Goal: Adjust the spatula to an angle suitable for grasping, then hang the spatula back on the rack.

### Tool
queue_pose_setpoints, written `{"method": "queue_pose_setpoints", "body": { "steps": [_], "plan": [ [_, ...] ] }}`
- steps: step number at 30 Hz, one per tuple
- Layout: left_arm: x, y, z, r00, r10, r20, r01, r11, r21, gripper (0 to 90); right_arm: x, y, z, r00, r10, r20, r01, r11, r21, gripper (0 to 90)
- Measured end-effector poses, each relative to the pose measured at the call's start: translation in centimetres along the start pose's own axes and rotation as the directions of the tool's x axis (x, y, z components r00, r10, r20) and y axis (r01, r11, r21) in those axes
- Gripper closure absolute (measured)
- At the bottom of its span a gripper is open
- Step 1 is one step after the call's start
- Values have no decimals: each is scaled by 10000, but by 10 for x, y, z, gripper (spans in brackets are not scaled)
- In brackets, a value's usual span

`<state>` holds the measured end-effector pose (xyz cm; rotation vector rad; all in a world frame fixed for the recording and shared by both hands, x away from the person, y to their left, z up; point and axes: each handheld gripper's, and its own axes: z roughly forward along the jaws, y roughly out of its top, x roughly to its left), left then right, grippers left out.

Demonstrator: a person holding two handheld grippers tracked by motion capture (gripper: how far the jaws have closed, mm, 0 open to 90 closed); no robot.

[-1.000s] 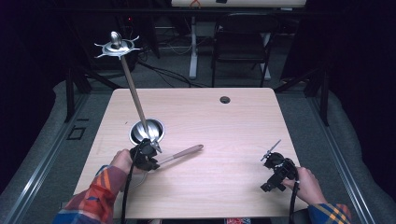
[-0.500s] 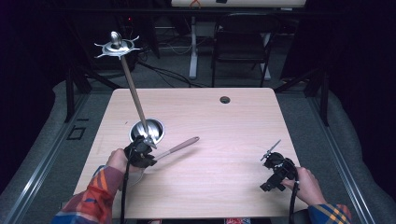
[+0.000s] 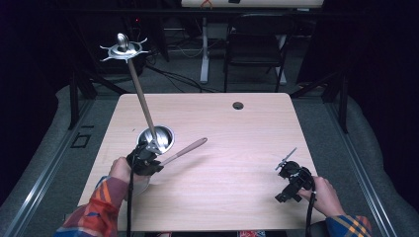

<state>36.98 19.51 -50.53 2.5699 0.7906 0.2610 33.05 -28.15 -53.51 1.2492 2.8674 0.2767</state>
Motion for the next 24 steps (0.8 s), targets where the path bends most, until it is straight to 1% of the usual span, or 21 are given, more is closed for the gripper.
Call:
{"method": "queue_pose_setpoints", "body": {
  "steps": [2,5,6,7,8,9,10,11,12,13,15,16,18,19,20,21,22,23,24],
  "plan": [
    [2,-2,-3,10000,-89,3,89,9998,-164,780,0,0,0,10000,-1,-2,1,10000,18,56],
    [2,-4,-7,9998,-183,-125,177,9990,-404,781,0,0,0,10000,-8,6,8,10000,10,56],
    [2,-4,-8,9997,-187,-158,180,9989,-442,781,0,0,0,10000,-20,1,20,10000,44,56],
    [1,-5,-11,9993,-168,-339,149,9983,-568,781,0,0,0,10000,54,-64,-53,10000,72,56],
    [1,-5,-11,9993,-168,-339,149,9983,-568,781,0,0,0,10000,54,-64,-53,10000,72,56],
    [2,-5,-13,9993,-165,-331,146,9982,-582,781,0,0,-1,10000,-1,44,0,9999,134,56],
    [1,-6,-15,9990,-123,-419,94,9976,-685,781,-1,0,-1,9999,-27,99,25,9999,166,56],
    [1,-6,-18,9984,-102,-554,60,9972,-748,782,-1,0,-1,10000,-17,68,16,9999,168,55],
    [0,-6,-21,9981,-132,-601,80,9963,-852,782,0,0,-1,10000,12,11,-12,9999,136,56],
    [1,-7,-24,9975,-143,-688,73,9948,-1020,782,0,0,-1,10000,50,-71,-49,9999,148,56],
    [2,-8,-32,9963,-200,-842,94,9922,-1246,783,0,0,0,10000,13,-62,-12,10000,36,55],
    [2,-9,-35,9955,-236,-921,108,9905,-1370,783,0,0,-1,10000,32,-63,-31,9999,101,55],
    [4,-11,-41,9940,-322,-1041,152,9870,-1601,783,-1,-1,-1,10000,-22,54,21,9998,173,56],
    [5,-14,-46,9934,-431,-1065,234,9835,-1794,783,-1,0,-2,9999,-114,35,113,9995,294,56],
    [5,-14,-46,9934,-431,-1065,234,9835,-1794,783,-1,0,-2,9999,-114,35,113,9995,294,56],
    [6,-15,-48,9934,-487,-1037,285,9818,-1876,783,-1,0,-3,9997,-224,44,222,9989,410,55],
    [7,-16,-50,9929,-507,-1076,287,9800,-1968,783,-1,0,-3,9997,-224,44,222,9989,410,55],
    [8,-17,-53,9940,-522,-961,313,9778,-2074,783,-1,-1,-1,10000,-57,23,56,9997,239,55],
    [8,-17,-53,9940,-522,-961,313,9778,-2074,783,-1,-1,-1,10000,-50,46,49,9996,264,55]
  ]
}}
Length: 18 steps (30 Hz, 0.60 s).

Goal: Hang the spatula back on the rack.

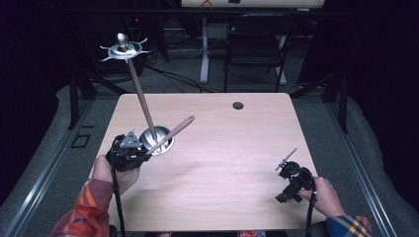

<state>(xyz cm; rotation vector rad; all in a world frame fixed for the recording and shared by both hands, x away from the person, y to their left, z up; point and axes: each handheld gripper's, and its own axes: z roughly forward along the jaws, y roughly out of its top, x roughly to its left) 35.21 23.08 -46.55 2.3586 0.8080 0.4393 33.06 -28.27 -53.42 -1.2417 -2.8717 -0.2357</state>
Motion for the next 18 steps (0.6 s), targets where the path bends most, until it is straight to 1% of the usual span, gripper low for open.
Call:
{"method": "queue_pose_setpoints", "body": {
  "steps": [2,3,4,5,6,7,8,9,12,13,18],
  "plan": [
    [2,-1,-4,10000,-45,57,46,9998,-201,782,0,0,0,10000,-9,-4,9,10000,28,56],
    [3,-1,-7,9999,-125,79,128,9991,-406,783,1,-1,1,9999,117,-51,-118,9998,-153,55],
    [3,-1,-7,9999,-125,79,128,9991,-406,783,1,-1,1,9999,117,-51,-118,9998,-153,55],
    [4,-1,-9,9999,-137,71,140,9988,-478,783,-1,0,-1,9999,-103,-2,103,9998,145,55],
    [4,-1,-11,9999,-147,69,151,9983,-560,783,-2,1,-2,9997,-237,-5,237,9993,300,56],
    [4,-1,-13,9998,-171,52,174,9976,-668,782,-2,0,-1,9999,-172,-13,172,9996,212,56],
    [5,-1,-16,9998,-206,37,209,9968,-776,783,1,-2,3,9996,256,-90,-259,9992,-296,55],
    [5,-1,-18,9997,-235,51,238,9957,-897,783,0,-1,1,9999,100,-58,-101,9999,-118,56],
    [7,-2,-24,9994,-349,53,352,9925,-1167,783,0,-1,1,9999,74,-81,-75,9999,-96,55],
    [7,-2,-25,9991,-412,38,413,9909,-1284,783,0,-1,1,10000,30,-19,-30,10000,-55,56],
    [10,-4,-30,9982,-599,-24,588,9856,-1585,783,0,-2,0,10000,54,-32,-54,10000,-14,56]
  ]
}}
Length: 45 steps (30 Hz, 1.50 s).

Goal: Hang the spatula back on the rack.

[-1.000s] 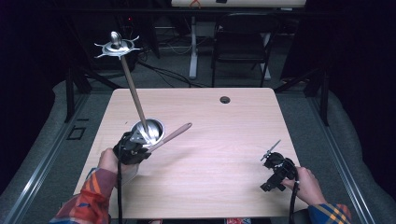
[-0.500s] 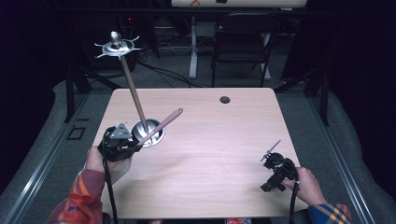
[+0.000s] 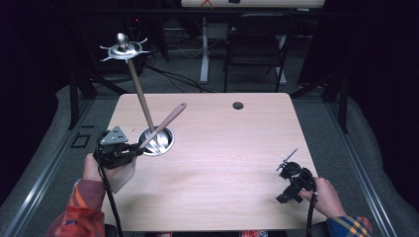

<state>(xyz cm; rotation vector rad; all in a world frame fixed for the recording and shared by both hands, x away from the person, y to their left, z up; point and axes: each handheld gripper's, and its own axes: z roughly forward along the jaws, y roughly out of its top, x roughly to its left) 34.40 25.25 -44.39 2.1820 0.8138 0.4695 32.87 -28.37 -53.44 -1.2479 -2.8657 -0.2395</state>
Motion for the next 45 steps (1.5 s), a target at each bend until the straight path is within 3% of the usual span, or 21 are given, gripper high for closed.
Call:
{"method": "queue_pose_setpoints", "body": {
  "steps": [7,15,26,34,40,42,45],
  "plan": [
    [3,-2,-4,9997,-225,-48,223,9990,-381,783,0,0,0,10000,13,-12,-13,10000,3,56],
    [6,-10,-16,9979,-601,-235,572,9924,-1092,783,0,0,0,10000,9,-13,-9,10000,23,56],
    [9,-23,-31,9941,-948,-531,853,9834,-1599,783,0,0,0,10000,-96,2,96,9998,146,56],
    [14,-39,-42,9867,-1435,-764,1247,9696,-2107,783,1,0,1,10000,0,-17,0,9999,150,55],
    [18,-52,-53,9761,-1881,-1092,1523,9496,-2739,783,1,0,1,10000,5,7,-5,9999,152,55],
    [20,-54,-54,9745,-1936,-1133,1567,9490,-2737,783,1,0,1,10000,12,-3,-12,9999,129,55],
    [22,-59,-57,9687,-2161,-1223,1728,9404,-2928,783,1,0,1,10000,11,0,-11,9999,150,55]
  ]
}}
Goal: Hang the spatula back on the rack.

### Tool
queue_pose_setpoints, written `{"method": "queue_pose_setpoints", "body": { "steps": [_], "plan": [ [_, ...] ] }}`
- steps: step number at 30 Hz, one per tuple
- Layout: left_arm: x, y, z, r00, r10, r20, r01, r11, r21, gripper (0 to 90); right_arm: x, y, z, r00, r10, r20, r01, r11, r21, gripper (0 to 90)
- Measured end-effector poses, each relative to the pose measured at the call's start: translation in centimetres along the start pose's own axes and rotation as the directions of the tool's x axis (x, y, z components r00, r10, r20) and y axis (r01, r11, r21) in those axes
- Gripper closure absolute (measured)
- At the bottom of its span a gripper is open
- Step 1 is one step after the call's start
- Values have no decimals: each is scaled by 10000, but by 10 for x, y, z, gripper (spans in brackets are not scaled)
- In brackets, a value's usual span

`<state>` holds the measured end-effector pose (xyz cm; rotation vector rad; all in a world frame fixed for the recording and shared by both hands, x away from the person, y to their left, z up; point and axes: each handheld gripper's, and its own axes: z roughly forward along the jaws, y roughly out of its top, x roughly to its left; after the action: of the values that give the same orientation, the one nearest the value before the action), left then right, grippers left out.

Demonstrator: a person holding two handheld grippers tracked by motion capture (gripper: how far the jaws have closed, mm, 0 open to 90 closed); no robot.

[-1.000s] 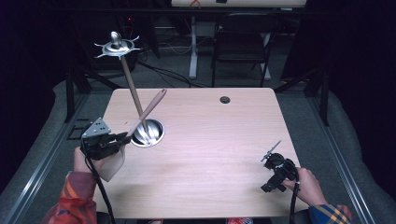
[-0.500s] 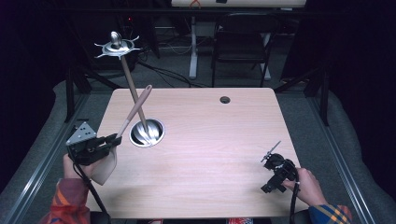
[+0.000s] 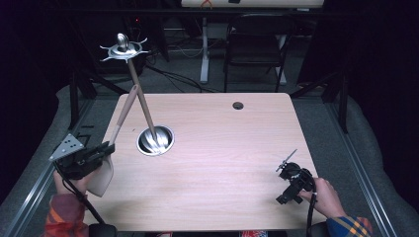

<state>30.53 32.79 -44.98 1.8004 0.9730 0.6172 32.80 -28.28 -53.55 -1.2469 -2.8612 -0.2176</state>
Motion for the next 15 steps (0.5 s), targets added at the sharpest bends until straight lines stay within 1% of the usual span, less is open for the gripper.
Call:
{"method": "queue_pose_setpoints", "body": {
  "steps": [1,3,4,5,6,8,10,11,12,13,15],
  "plan": [
    [1,-1,-2,10000,-32,-51,32,9999,-101,783,0,0,0,10000,19,-54,-20,10000,-43,55],
    [3,-2,-5,9997,-124,-188,119,9995,-284,783,0,0,0,10000,5,-1,-5,10000,2,55],
    [5,-3,-7,9994,-242,-252,232,9989,-396,783,0,0,0,10000,29,-21,-29,10000,84,54],
    [5,-3,-7,9994,-242,-252,232,9989,-396,783,0,0,0,10000,29,-21,-29,10000,84,54],
    [5,-4,-8,9991,-310,-306,294,9982,-519,783,0,0,1,9999,76,-97,-76,10000,-9,55],
    [7,-5,-11,9980,-432,-454,395,9961,-789,783,0,-1,1,9999,61,-100,-61,10000,-62,55],
    [8,-5,-13,9979,-399,-506,359,9964,-768,783,0,-1,1,9999,69,-107,-70,10000,-62,55],
    [8,-5,-14,9973,-411,-604,352,9948,-955,783,0,-1,1,10000,50,-75,-50,10000,-32,55],
    [8,-5,-15,9972,-428,-612,365,9942,-1013,783,0,0,1,10000,47,-60,-47,10000,27,54],
    [8,-4,-17,9971,-353,-680,278,9937,-1082,783,0,0,1,10000,17,-29,-17,10000,34,55],
    [9,-4,-19,9965,-378,-741,286,9921,-1222,783,0,0,1,10000,17,-35,-16,10000,31,55]
  ]
}}
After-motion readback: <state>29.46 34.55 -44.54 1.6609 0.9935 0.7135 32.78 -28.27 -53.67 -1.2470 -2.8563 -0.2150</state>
